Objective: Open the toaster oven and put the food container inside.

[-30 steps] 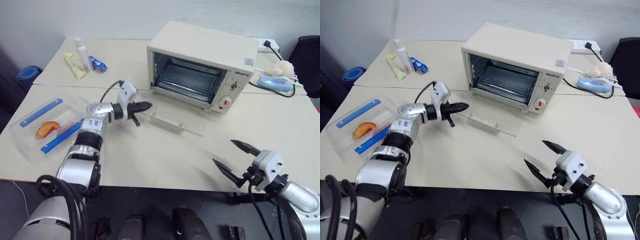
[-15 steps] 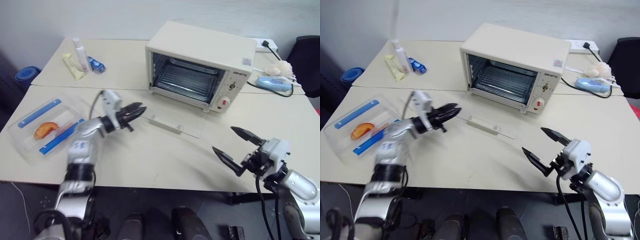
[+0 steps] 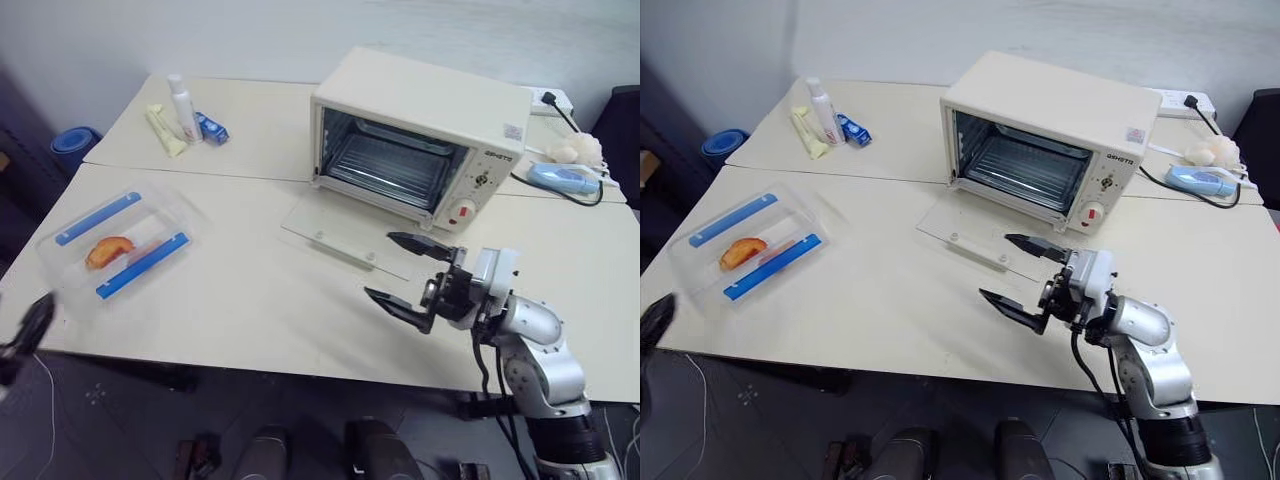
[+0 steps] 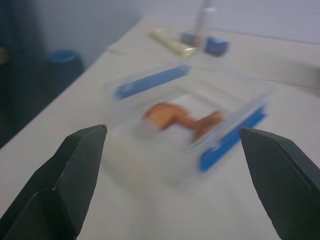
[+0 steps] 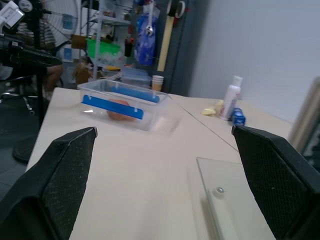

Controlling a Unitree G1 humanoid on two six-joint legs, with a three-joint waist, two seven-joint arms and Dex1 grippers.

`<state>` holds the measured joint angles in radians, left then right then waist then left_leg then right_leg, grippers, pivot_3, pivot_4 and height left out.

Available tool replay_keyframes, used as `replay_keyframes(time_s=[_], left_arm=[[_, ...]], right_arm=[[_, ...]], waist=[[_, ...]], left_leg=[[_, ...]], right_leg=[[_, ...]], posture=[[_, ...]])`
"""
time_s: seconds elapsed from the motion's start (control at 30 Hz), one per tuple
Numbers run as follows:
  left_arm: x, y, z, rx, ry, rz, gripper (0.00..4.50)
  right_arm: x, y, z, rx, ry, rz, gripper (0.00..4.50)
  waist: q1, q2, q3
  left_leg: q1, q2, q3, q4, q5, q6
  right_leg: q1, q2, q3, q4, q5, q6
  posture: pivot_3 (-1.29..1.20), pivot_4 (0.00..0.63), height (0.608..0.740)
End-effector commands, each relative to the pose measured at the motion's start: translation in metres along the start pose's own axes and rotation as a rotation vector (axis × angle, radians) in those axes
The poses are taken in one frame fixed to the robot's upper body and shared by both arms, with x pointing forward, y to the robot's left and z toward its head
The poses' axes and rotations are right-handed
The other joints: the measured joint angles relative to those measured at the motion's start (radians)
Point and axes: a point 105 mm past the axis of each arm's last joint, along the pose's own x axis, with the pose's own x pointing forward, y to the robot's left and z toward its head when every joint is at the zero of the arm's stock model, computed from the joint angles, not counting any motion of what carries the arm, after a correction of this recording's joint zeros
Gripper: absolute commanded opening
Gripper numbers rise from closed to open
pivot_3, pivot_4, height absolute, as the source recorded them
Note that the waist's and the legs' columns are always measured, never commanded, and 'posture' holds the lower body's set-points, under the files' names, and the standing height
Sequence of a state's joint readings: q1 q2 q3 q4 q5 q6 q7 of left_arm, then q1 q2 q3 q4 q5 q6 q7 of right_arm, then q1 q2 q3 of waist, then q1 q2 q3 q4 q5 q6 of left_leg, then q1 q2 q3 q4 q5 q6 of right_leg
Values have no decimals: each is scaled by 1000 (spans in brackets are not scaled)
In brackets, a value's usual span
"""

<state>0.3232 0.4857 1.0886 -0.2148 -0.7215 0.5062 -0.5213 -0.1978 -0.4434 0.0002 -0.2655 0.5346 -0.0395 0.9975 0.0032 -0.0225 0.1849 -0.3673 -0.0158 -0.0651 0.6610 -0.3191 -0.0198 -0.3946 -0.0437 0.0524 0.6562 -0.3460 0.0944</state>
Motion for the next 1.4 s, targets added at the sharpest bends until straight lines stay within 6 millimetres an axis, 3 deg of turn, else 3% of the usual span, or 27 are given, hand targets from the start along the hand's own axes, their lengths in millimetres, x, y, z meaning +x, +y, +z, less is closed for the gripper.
replay_keyframes(time_s=[0.03, 0.27, 0.4, 0.53, 0.63, 0.73, 0.87, 1.13, 1.27, 1.4], left_arm=[[4, 3, 12, -5, 2, 2, 4488], [57, -4, 23, -186, 248, 33, 4488], [79, 6, 30, -261, 300, 150, 4488], [94, -3, 19, -248, 432, 152, 4488], [100, 3, 6, -232, 510, 204, 4488], [101, 8, 0, -186, 552, 229, 3905], [105, 9, 6, -152, 520, 230, 2725], [113, -9, 23, -77, 486, 141, 398], [126, -30, 38, -30, 452, 49, 250], [138, -76, 52, 26, 453, -137, 250]], right_arm=[[5, 2, 10, -40, -33, 15, 4500], [-3, 1, 9, -53, 8, -7, 4500], [-4, 3, 9, -58, 19, -12, 4500], [-6, 3, 9, -60, 32, -27, 4500], [-7, 3, 8, -64, 38, -37, 4500], [-7, 1, 9, -75, 44, -48, 4500], [-11, 1, 7, -86, 56, -67, 4500], [-23, 4, -9, -94, 112, -106, 4500], [-29, 2, -11, -102, 133, -127, 4500], [-39, -2, -10, -111, 161, -160, 4500]], waist=[[1, 0, 0], [-7, -1, 0], [-21, 0, 0], [-32, -1, 0], [-34, -1, -1], [-34, -1, -1], [-31, -1, -1], [-31, -2, -1], [-30, -2, -1], [-25, -2, -1]], left_leg=[[0, -1, -1, 0, 0, 0], [0, -1, -5, -1, 0, -1], [-1, -2, -5, -3, 0, -2], [-2, -2, -4, -6, 1, -4], [-4, -2, -2, -8, 2, -6], [-4, -2, 0, -10, 3, -7], [-4, -1, 0, -10, 3, -7], [-5, -2, 0, -10, 3, -7], [-5, -2, 0, -10, 3, -7], [-6, -2, -1, -9, 4, -7]], right_leg=[[1, 0, -1, 0, 0, 0], [1, -1, -5, 0, 0, -1], [-2, 0, -5, 2, 0, -1], [-6, -1, -4, 3, 0, -1], [-11, -1, -4, 5, 0, -1], [-13, -1, -3, 6, 0, -2], [-14, -1, -3, 6, 0, -2], [-14, -1, -3, 6, 0, -2], [-14, -1, -3, 6, 0, -2], [-14, -1, -3, 6, 0, -2]], posture=[[0, 150, 740], [0, 150, 740], [0, 150, 740], [0, 150, 740], [0, 150, 740], [0, 150, 740], [0, 150, 740], [0, 150, 740], [0, 150, 740], [0, 150, 740]])
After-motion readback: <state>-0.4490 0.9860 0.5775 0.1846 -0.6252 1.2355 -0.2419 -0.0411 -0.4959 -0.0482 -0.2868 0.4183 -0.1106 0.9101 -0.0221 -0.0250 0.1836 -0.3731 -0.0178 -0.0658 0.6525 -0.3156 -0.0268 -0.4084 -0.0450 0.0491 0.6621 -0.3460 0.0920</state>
